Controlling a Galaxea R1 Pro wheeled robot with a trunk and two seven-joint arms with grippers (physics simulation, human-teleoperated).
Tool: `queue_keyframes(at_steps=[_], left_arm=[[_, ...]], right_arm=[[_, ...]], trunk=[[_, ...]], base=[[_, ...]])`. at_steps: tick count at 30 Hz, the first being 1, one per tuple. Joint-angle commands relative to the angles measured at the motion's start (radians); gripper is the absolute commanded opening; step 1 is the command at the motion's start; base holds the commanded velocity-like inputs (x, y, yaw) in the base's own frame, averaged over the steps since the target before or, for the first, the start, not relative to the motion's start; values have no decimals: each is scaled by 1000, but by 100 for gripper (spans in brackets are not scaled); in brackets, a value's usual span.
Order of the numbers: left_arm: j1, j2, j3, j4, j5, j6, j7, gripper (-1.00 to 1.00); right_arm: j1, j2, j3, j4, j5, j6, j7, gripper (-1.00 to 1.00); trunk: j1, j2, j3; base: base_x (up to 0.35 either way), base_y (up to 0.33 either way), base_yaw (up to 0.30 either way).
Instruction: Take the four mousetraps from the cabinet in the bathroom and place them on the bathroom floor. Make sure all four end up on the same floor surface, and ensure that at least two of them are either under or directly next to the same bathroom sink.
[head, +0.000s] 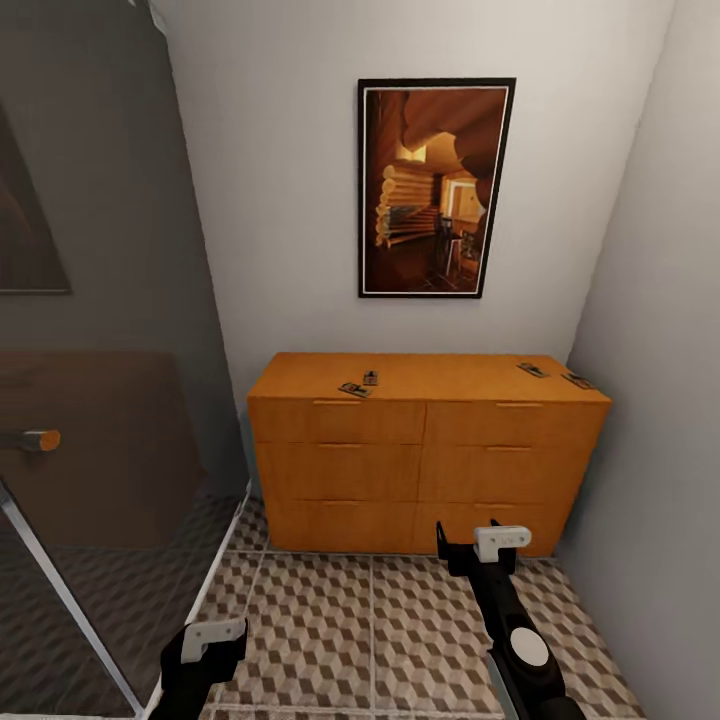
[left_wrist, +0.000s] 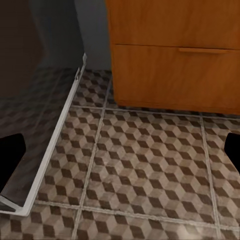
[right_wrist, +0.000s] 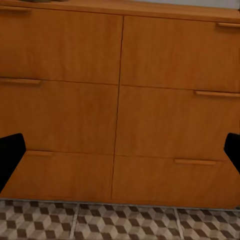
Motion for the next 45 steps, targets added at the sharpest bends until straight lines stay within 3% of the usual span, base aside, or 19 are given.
queue_keyframes(at_steps=[1, 25, 45], left_arm=[[0, -1, 1, -2, -4, 5, 2, 100], [0, -1, -7, 5, -4, 6, 3, 100], [0, -2, -11, 7, -4, 6, 3, 100]], right_arm=[[-1, 0, 2, -1, 9, 8, -6, 100], [-1, -1, 2, -1, 9, 8, -6, 100], [-1, -1, 2, -1, 9, 8, -6, 100]], trunk=[[0, -1, -1], [0, -1, -1], [0, -1, 5]], base=[[0, -6, 132], [49, -128, 17], [222, -43, -64]])
